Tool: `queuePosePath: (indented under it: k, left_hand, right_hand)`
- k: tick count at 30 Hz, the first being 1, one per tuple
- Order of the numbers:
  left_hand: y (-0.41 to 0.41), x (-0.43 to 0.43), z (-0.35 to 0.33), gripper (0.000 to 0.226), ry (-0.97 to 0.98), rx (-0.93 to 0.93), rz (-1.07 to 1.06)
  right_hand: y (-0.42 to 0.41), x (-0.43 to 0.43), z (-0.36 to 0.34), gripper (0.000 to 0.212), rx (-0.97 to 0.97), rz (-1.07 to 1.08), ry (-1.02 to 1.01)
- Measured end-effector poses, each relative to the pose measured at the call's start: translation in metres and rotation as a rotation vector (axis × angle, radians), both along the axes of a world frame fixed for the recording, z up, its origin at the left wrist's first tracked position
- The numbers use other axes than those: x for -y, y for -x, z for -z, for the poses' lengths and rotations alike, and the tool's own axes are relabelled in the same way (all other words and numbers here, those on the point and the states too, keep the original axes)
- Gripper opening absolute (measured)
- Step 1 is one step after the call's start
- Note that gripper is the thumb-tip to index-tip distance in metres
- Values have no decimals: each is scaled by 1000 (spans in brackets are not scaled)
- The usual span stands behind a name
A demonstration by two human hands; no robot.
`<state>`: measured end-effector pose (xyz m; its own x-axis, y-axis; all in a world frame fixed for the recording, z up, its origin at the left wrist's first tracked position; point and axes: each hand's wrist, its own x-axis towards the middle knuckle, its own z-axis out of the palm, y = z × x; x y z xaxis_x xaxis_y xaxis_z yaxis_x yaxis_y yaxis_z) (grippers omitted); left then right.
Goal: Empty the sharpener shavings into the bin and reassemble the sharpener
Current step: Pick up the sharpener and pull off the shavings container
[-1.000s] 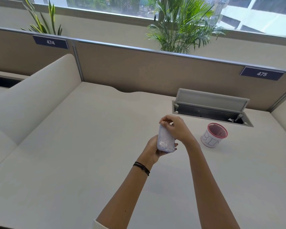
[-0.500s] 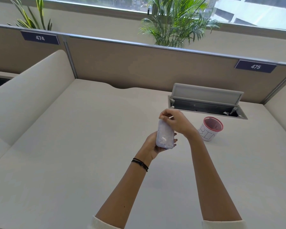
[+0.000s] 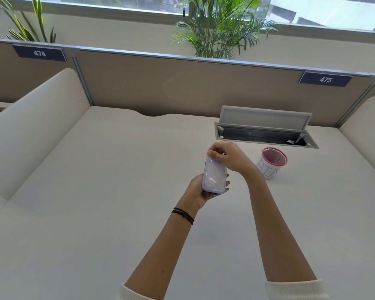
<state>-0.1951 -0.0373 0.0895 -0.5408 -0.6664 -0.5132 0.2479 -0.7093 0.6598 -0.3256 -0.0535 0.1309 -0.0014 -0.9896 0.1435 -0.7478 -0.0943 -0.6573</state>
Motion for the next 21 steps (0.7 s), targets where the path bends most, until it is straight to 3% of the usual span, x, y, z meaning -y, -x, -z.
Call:
queuePosePath:
  k: [8,21]
  left_hand:
    - [4,1,0,31,-10,-5,-2]
    - [4,1,0,28,-38,-38,-33]
  right_hand:
    - [3,3,-1,17,154,22,-69]
    - [4,6,-1,19,164,9,-93]
